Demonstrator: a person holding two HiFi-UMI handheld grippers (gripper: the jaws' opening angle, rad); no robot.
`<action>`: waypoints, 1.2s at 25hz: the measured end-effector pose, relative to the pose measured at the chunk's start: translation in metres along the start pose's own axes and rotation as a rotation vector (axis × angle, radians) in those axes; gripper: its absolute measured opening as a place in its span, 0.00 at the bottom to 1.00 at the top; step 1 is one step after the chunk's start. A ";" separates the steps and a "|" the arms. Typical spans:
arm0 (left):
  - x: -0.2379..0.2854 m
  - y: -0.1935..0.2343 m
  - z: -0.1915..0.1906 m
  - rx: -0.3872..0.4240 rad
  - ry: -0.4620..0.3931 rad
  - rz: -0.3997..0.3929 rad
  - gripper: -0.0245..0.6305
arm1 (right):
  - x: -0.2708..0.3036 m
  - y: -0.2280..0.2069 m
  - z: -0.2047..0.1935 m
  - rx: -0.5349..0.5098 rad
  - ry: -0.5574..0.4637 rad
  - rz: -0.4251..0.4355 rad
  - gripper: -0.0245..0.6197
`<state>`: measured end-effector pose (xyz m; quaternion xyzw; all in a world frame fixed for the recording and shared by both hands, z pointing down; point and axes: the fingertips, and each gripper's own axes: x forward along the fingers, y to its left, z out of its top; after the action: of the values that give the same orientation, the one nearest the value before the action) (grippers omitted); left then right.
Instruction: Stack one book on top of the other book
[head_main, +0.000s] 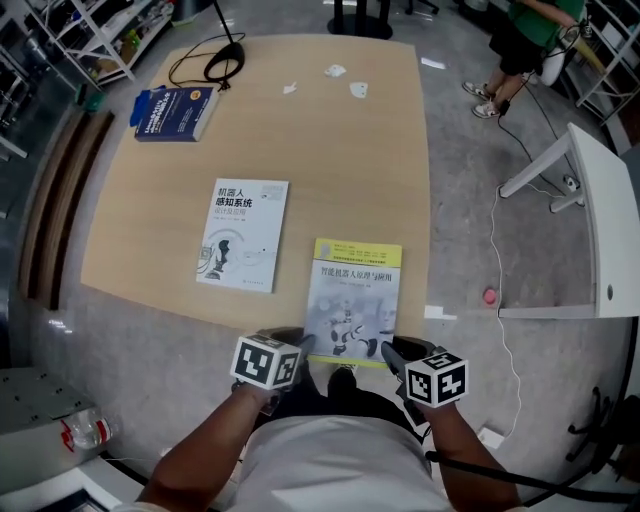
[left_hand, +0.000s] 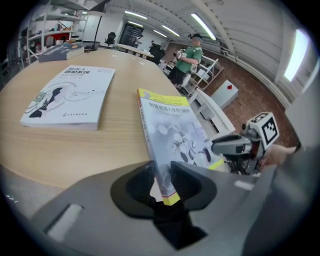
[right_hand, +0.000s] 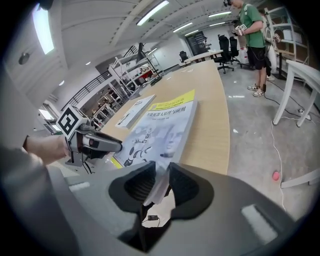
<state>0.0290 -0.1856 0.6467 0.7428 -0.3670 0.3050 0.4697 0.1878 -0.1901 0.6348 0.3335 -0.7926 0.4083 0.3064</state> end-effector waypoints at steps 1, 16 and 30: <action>-0.002 -0.001 -0.005 -0.002 0.001 0.001 0.21 | 0.000 0.004 -0.004 -0.010 0.006 0.009 0.18; -0.015 0.003 -0.043 -0.070 -0.024 0.005 0.26 | 0.001 0.017 -0.043 0.080 0.006 0.036 0.19; -0.010 0.001 -0.048 -0.442 -0.055 -0.414 0.33 | 0.018 0.027 -0.054 0.382 -0.085 0.290 0.35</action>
<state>0.0178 -0.1395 0.6573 0.6896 -0.2779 0.0954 0.6619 0.1678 -0.1376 0.6624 0.2852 -0.7527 0.5761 0.1422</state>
